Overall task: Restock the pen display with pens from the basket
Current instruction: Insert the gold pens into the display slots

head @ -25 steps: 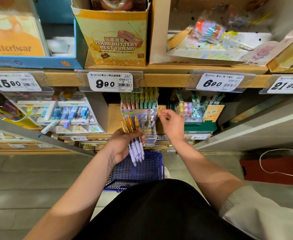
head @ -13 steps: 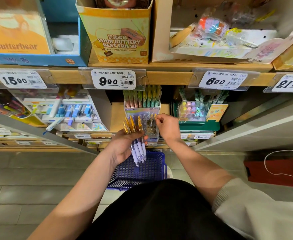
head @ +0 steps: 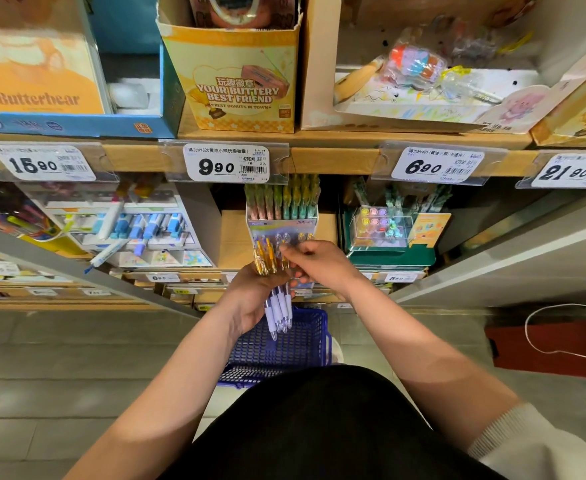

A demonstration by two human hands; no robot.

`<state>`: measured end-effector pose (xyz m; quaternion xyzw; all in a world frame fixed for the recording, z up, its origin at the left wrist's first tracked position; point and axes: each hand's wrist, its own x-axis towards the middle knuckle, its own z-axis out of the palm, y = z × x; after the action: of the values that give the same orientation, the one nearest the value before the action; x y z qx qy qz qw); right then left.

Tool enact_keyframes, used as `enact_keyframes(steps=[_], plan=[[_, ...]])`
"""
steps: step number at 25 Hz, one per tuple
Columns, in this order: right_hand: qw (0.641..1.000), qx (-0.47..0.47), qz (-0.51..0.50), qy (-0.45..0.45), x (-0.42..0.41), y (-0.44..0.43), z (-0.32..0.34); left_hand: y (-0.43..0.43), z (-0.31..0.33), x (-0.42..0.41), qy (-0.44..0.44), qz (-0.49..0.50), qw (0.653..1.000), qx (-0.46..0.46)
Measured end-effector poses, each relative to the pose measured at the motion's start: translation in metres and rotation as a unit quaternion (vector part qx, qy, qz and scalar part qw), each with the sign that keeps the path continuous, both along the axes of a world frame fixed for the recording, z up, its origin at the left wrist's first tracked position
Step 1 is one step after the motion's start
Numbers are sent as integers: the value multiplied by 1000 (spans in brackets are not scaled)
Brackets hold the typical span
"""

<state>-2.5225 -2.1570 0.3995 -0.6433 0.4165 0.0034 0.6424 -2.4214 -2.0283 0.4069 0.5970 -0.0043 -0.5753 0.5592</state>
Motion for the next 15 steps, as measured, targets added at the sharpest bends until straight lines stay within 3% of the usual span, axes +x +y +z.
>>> enact_keyframes(steps=[4,10,12,15], plan=[[1000,-21,9,9,1,-3,13,-3,-1,-3,-12,-12,1000,-13],[973,-65,-214,-63,-19,-25,10,-4,-2,5,31,36,999,-4],[962,-118,-237,-68,-23,-30,4,-2,-3,7,36,46,998,2],[951,-247,-179,-40,-24,-30,-10,1,-5,8,26,55,998,13]])
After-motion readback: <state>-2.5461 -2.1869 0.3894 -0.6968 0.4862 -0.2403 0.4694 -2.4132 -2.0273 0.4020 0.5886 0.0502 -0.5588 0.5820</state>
